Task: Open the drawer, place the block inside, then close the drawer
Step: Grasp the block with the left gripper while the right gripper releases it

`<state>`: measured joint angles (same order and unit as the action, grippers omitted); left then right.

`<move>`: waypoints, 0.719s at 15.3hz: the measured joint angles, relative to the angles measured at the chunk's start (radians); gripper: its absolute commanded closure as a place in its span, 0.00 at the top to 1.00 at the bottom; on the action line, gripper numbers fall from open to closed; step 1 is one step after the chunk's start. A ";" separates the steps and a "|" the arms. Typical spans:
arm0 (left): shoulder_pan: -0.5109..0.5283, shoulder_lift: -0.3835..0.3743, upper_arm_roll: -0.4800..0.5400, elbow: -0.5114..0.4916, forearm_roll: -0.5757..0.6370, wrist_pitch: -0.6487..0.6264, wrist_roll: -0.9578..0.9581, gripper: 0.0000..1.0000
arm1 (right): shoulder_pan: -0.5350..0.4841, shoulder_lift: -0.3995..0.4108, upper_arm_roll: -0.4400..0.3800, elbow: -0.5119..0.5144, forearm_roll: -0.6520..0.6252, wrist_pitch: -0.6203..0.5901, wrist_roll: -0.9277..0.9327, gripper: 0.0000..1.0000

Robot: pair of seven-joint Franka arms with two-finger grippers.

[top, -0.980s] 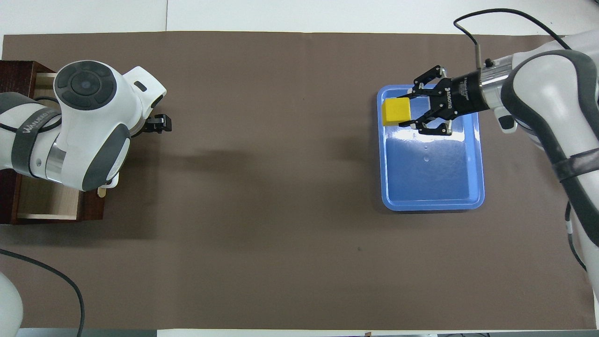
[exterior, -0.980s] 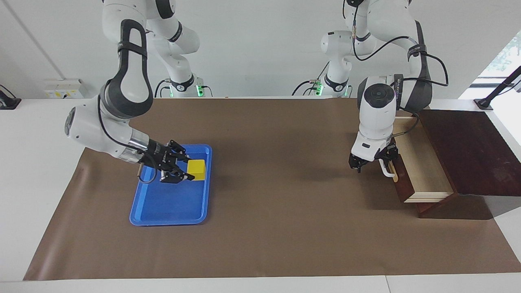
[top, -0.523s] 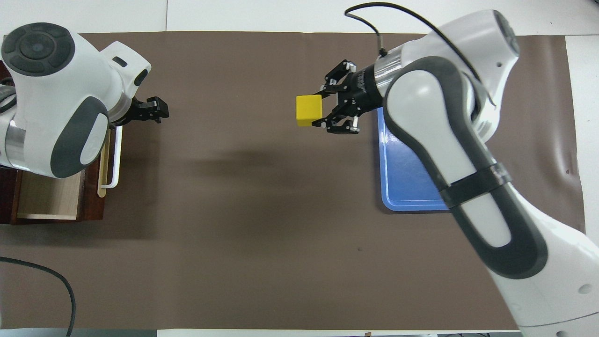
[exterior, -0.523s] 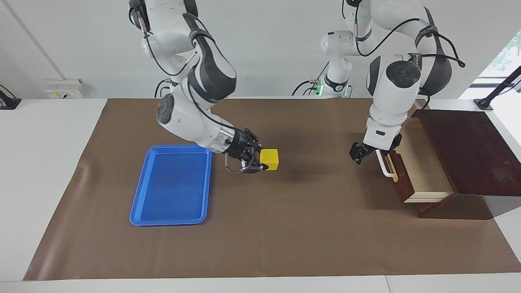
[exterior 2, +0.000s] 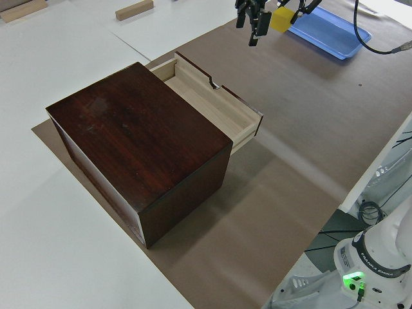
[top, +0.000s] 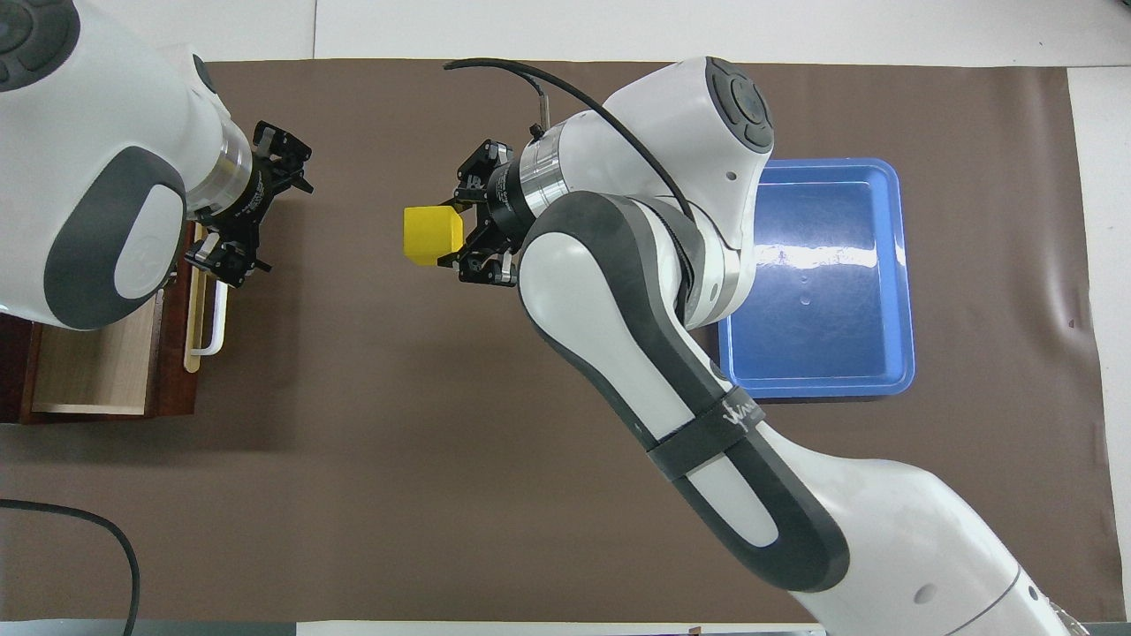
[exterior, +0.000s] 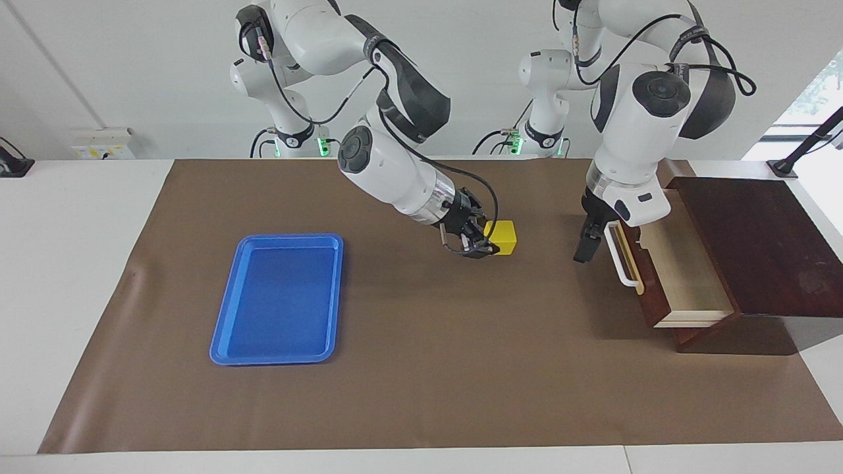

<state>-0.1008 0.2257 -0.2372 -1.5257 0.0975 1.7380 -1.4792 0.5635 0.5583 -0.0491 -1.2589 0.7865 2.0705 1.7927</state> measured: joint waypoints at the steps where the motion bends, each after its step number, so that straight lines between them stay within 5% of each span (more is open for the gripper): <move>1: 0.000 0.000 -0.013 0.001 -0.012 0.000 -0.062 1.00 | 0.000 0.010 0.000 0.003 0.000 0.014 -0.002 0.00; 11: -0.002 0.001 -0.113 0.030 -0.049 0.014 -0.459 1.00 | -0.001 0.034 0.000 0.015 0.000 0.029 -0.025 0.00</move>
<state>-0.1025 0.2272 -0.3498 -1.4955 0.0483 1.7520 -1.9381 0.5627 0.5921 -0.0495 -1.2440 0.7865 2.0999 1.7675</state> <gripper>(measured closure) 0.000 0.449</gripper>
